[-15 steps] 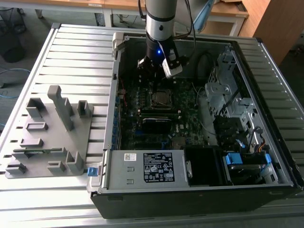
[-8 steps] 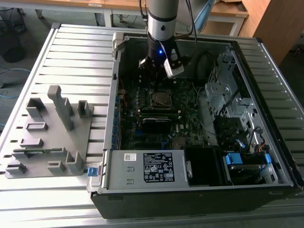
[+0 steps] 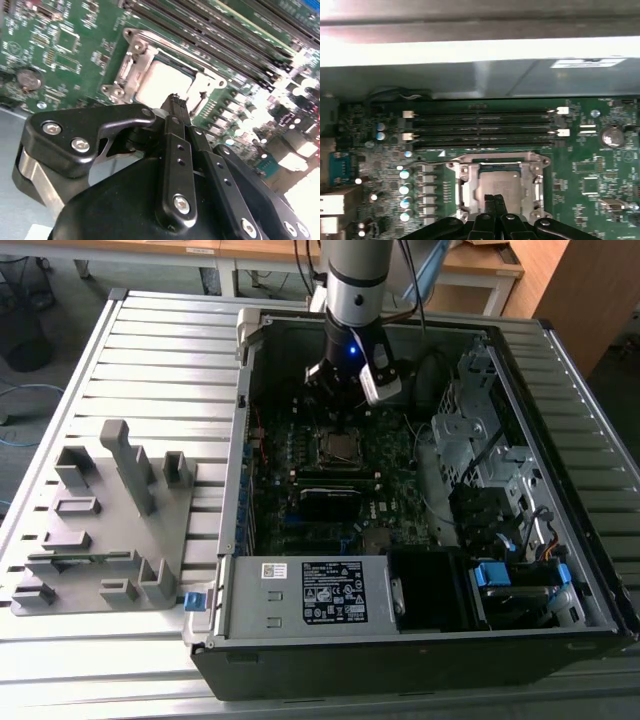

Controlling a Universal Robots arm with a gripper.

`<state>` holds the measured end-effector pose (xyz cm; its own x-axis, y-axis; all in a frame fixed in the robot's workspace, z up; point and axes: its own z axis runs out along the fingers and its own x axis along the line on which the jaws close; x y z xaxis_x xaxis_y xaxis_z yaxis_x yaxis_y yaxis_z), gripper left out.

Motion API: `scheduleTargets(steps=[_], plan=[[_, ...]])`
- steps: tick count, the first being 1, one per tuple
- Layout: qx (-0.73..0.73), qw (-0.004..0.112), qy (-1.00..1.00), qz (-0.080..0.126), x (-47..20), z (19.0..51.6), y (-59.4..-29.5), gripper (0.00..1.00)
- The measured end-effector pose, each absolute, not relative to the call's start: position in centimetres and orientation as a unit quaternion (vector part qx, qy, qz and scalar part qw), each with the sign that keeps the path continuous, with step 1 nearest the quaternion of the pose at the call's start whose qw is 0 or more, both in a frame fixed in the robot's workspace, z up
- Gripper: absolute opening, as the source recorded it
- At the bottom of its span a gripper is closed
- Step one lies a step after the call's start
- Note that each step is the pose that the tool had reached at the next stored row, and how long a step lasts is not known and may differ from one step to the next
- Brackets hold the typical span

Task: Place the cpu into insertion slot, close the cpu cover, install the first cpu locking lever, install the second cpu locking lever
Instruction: 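Close the cpu cover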

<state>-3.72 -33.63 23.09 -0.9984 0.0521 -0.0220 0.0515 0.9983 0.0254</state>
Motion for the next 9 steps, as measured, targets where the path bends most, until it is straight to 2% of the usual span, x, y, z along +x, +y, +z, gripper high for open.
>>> scheduleTargets(steps=[9], plan=[[0.026, 0.011, 1.000, 0.012, -3.14, 23.08, -33.86, 0.11]])
